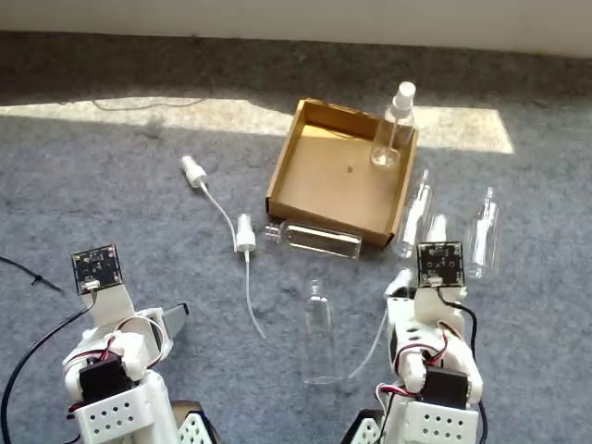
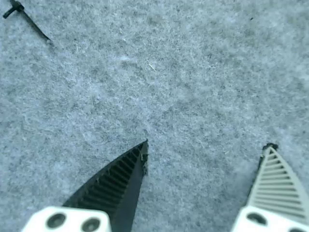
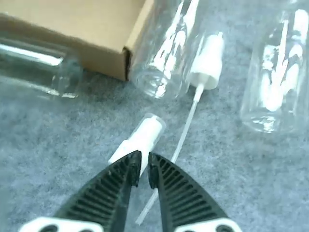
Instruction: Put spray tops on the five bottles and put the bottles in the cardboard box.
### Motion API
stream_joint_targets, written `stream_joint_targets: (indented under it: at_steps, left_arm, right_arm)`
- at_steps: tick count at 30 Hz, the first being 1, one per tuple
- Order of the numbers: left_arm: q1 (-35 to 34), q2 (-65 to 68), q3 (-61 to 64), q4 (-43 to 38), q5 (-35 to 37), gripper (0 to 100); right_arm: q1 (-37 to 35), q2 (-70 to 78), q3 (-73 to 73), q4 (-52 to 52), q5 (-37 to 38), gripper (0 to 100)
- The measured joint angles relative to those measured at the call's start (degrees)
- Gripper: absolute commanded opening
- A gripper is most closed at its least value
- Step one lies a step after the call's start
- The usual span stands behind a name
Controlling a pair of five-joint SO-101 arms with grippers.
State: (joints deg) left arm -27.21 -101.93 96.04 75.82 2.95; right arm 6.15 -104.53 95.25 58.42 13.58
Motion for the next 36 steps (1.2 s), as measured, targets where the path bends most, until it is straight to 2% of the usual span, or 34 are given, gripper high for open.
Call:
stream_joint_targets:
  at_steps: [6,12,15,19,24,31,36]
  left_arm:
    - [0.0,0.0,0.0,0.0,0.0,33]
    - [0.0,0.0,0.0,0.0,0.0,33]
    - [0.0,0.0,0.0,0.0,0.0,33]
    - [0.0,0.0,0.0,0.0,0.0,33]
    - [0.0,0.0,0.0,0.0,0.0,33]
    - [0.0,0.0,0.0,0.0,0.0,33]
    - [0.0,0.0,0.0,0.0,0.0,33]
  right_arm:
    - [3.1,-0.1,-3.7,-3.0,4.2,1.2]
    - [9.0,0.6,-15.3,-4.1,5.5,12.9]
    - [10.8,7.6,-22.1,-6.1,5.6,15.6]
    - [12.7,25.3,-33.5,-7.6,5.6,15.9]
    - [13.8,55.6,-53.3,-5.8,5.6,16.1]
    - [17.1,99.5,-88.1,10.5,5.6,27.5]
    - [17.0,124.8,-114.8,23.6,8.6,27.8]
